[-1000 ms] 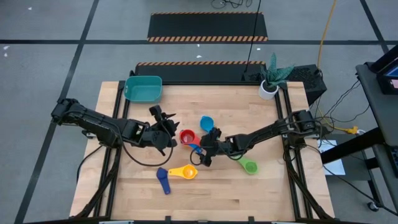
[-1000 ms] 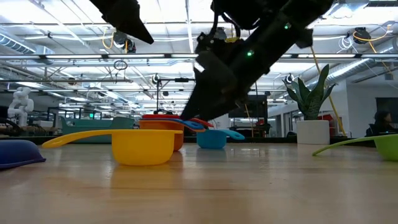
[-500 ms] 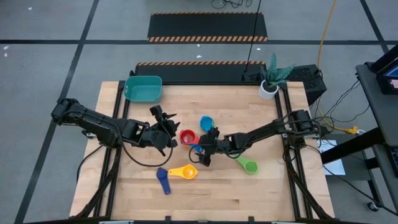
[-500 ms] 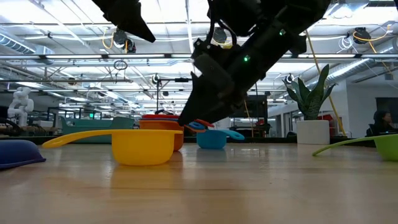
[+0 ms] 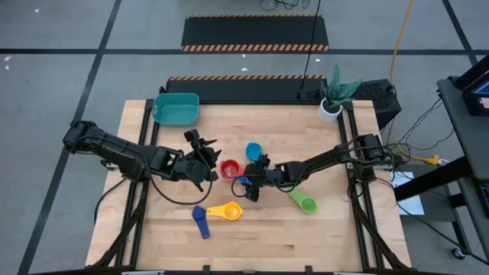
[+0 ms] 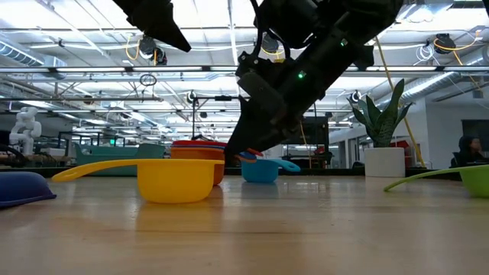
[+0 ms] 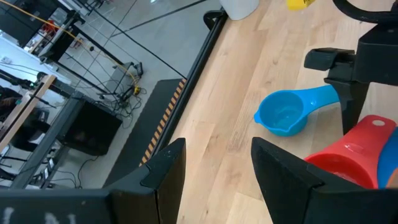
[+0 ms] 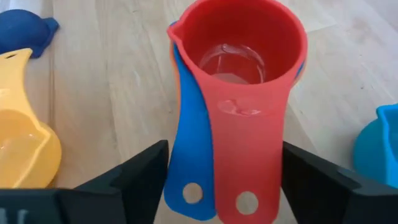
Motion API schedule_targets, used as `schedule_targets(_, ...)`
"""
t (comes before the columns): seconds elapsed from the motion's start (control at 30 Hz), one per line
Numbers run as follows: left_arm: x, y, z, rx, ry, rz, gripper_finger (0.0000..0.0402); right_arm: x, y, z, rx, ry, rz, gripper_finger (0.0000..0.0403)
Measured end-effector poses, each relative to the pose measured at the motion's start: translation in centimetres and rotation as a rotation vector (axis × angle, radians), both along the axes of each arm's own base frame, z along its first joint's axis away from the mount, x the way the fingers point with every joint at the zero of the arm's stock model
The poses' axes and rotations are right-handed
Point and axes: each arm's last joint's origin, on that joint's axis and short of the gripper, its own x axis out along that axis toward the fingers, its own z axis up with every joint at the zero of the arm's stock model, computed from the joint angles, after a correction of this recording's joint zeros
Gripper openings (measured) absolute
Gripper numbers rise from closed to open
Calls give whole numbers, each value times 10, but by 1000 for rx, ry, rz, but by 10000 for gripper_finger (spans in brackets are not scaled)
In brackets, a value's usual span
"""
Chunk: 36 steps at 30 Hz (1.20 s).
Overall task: Nest measuring cups in basket
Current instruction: Stack the red measuring cup on top of the blue measuring cup
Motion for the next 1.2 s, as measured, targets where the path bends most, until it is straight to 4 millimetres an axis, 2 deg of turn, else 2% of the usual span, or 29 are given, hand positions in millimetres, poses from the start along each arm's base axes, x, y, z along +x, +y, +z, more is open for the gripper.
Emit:
schedule_targets(0.8, 0, 0, 0, 0, 1, 0, 186, 0, -4, -1, 4, 11, 12, 140)
schedule_targets(0.97, 0, 0, 0, 0, 1, 0, 186, 0, -4, -1, -7, 13, 18, 146)
schedule_targets(1.2, 0, 0, 0, 0, 1, -1, 186, -1, -5, 4, -25, 4, 3, 189)
